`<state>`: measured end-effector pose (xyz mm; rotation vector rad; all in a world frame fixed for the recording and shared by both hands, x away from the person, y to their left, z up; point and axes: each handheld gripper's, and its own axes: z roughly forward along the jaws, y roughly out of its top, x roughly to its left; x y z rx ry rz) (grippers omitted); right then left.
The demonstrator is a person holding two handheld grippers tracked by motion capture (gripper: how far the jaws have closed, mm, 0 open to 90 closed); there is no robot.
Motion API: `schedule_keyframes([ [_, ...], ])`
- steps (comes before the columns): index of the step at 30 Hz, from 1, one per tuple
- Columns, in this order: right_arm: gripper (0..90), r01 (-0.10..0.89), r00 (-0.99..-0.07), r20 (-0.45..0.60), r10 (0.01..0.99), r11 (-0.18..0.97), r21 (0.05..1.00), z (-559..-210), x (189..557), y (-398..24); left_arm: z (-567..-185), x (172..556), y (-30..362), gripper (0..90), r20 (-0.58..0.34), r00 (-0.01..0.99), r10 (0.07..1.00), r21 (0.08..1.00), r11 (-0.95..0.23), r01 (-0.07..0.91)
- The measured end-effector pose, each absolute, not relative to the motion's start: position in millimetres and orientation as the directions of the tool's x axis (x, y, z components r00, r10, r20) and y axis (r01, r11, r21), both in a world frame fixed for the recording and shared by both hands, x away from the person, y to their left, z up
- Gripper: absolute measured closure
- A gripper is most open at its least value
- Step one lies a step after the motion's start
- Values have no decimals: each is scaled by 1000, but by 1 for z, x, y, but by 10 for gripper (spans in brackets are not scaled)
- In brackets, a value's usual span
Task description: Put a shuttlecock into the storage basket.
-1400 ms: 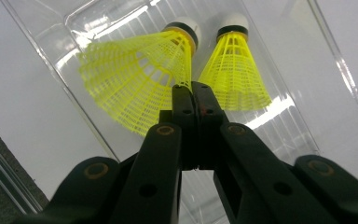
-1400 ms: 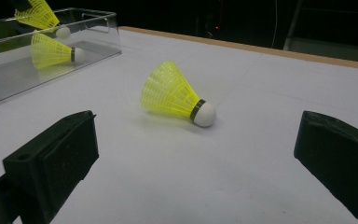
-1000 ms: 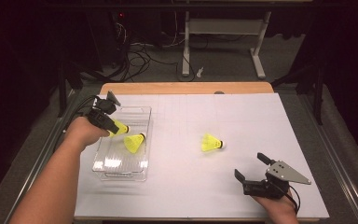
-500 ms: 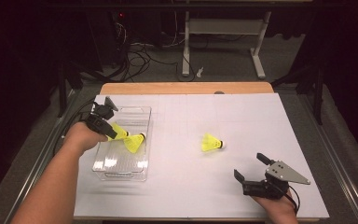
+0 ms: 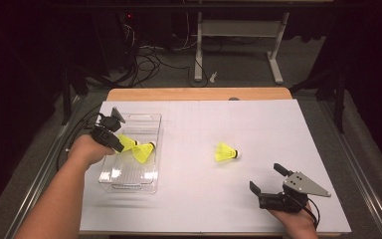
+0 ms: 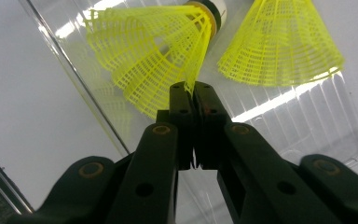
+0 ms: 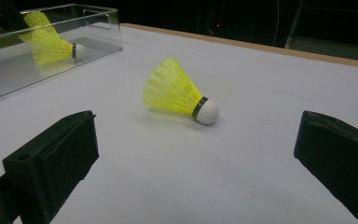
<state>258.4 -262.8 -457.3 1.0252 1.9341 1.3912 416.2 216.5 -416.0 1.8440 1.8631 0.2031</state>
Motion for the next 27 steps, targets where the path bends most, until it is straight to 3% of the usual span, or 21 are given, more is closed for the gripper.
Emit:
schedule_keyframes([
  [8, 2, 267, -567, 4, 824, 179, 947, -457, 258, -262, -412, 413, 219, 805, -260, 53, 964, 437, 69, 897],
  [17, 2, 269, -568, 4, 823, 181, 946, -457, 258, -262, -403, 409, 216, 646, -276, 58, 959, 441, 73, 895],
  [27, 2, 267, -568, 6, 823, 177, 947, -456, 258, -262, -389, 398, 204, 488, -228, 84, 970, 445, 27, 895],
])
